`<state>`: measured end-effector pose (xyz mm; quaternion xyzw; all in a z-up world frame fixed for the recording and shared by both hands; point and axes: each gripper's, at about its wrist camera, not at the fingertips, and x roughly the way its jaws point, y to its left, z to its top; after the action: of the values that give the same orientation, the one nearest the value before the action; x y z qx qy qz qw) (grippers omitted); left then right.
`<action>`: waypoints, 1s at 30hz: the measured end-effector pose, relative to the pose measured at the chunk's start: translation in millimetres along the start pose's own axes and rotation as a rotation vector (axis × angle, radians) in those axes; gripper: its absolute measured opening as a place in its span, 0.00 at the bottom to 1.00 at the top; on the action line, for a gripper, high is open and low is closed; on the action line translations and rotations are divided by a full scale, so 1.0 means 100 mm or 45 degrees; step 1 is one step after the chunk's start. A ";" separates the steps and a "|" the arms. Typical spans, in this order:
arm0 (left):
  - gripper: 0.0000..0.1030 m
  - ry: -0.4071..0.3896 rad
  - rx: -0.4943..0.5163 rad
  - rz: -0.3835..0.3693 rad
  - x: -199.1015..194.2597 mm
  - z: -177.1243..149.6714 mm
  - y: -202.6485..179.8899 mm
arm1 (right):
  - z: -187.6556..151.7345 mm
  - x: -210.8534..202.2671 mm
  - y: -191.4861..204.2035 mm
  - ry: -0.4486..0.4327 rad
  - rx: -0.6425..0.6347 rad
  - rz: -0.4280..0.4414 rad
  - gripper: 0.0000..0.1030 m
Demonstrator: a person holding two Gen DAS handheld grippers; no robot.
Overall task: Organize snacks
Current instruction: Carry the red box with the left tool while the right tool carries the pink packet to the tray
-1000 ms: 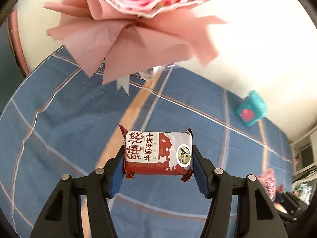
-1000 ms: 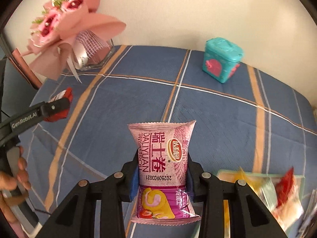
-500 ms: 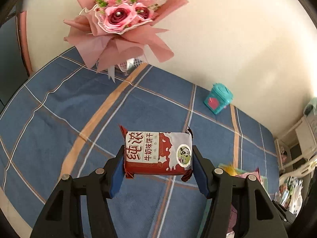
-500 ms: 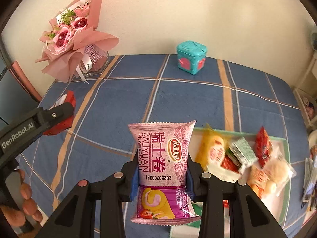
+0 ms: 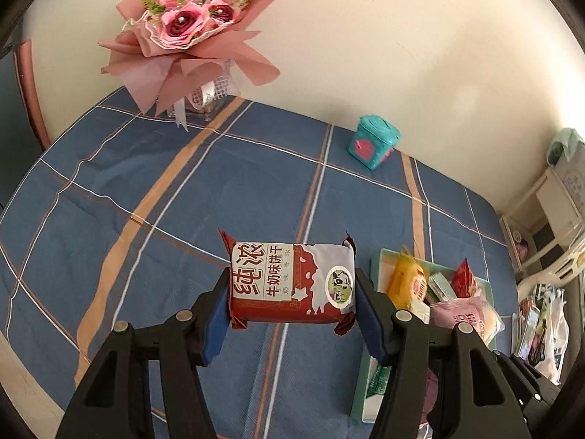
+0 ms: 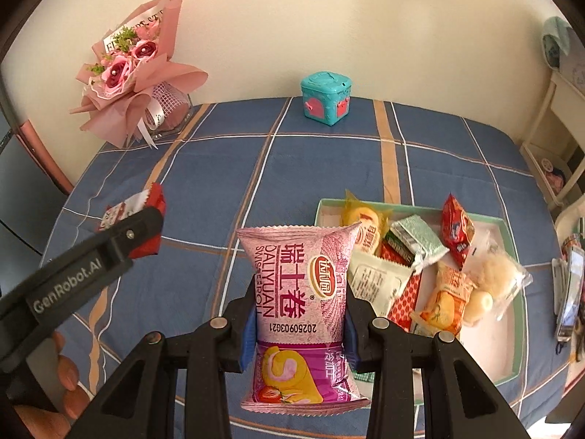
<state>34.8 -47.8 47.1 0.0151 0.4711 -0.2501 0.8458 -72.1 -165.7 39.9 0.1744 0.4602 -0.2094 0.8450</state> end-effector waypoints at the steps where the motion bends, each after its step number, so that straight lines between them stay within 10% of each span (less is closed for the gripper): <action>1: 0.61 0.000 0.005 0.001 -0.01 -0.01 -0.02 | -0.02 0.01 -0.02 0.002 0.003 -0.003 0.39; 30: 0.61 0.139 0.246 -0.170 0.16 -0.55 -1.23 | -0.27 -0.03 -1.64 0.074 0.418 -0.174 0.40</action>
<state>-55.8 -147.6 29.7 0.0786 0.4903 -0.3489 0.7948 -176.4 -291.5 11.6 0.2843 0.4549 -0.3335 0.7753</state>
